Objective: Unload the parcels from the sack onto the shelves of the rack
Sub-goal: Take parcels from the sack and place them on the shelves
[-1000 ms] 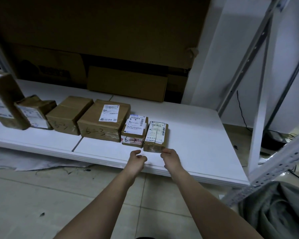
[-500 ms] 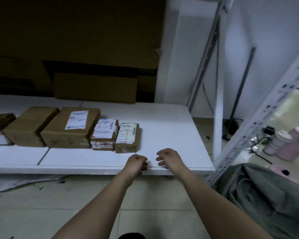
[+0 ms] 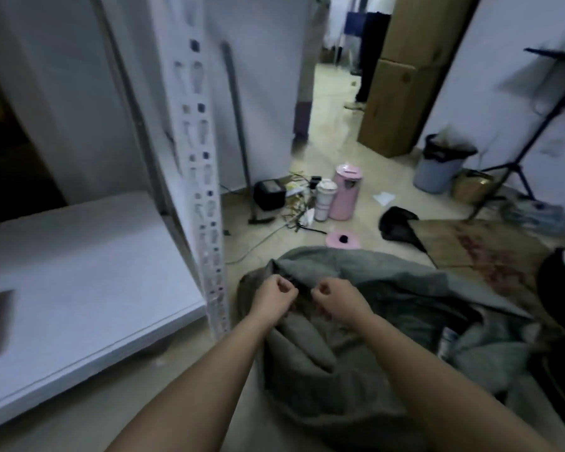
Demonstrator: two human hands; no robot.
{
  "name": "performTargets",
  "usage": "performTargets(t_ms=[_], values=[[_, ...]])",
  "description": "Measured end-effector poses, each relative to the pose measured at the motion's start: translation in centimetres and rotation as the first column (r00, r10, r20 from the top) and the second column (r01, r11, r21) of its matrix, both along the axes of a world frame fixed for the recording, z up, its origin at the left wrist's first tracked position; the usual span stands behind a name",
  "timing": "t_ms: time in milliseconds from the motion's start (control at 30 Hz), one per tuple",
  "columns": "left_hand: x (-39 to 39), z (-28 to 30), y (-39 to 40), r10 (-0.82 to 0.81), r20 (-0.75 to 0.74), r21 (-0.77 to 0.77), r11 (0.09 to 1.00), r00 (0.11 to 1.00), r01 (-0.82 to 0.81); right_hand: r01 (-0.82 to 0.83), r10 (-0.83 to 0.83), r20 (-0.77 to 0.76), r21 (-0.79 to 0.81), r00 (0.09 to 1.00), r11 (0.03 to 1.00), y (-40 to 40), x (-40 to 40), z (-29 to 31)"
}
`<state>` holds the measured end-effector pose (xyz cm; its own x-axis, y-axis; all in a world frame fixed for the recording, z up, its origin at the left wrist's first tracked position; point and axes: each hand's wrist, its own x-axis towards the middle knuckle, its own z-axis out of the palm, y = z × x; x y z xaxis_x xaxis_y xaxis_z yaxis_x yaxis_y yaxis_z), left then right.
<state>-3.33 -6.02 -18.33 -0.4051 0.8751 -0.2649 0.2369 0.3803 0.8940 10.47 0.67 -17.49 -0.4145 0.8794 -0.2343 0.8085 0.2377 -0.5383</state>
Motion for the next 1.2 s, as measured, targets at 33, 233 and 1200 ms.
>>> performTargets(t_ms=[33,233,1200], values=[[1.9,-0.9,1.6,-0.035,-0.019,-0.014,0.999,0.999,0.035,0.058,-0.058,0.021,0.01,0.998,0.998,1.1,2.2,-1.0],[11.7,-5.4,7.9,-0.241,-0.01,-0.08,0.968,0.971,0.239,0.176,-0.171,0.312,0.012,0.935,0.984,6.3,14.0,-6.5],[32.0,-16.5,17.9,-0.571,0.242,-0.445,0.653,0.784,0.613,0.696,-0.483,0.641,-0.113,0.596,0.709,15.8,32.0,-19.8]])
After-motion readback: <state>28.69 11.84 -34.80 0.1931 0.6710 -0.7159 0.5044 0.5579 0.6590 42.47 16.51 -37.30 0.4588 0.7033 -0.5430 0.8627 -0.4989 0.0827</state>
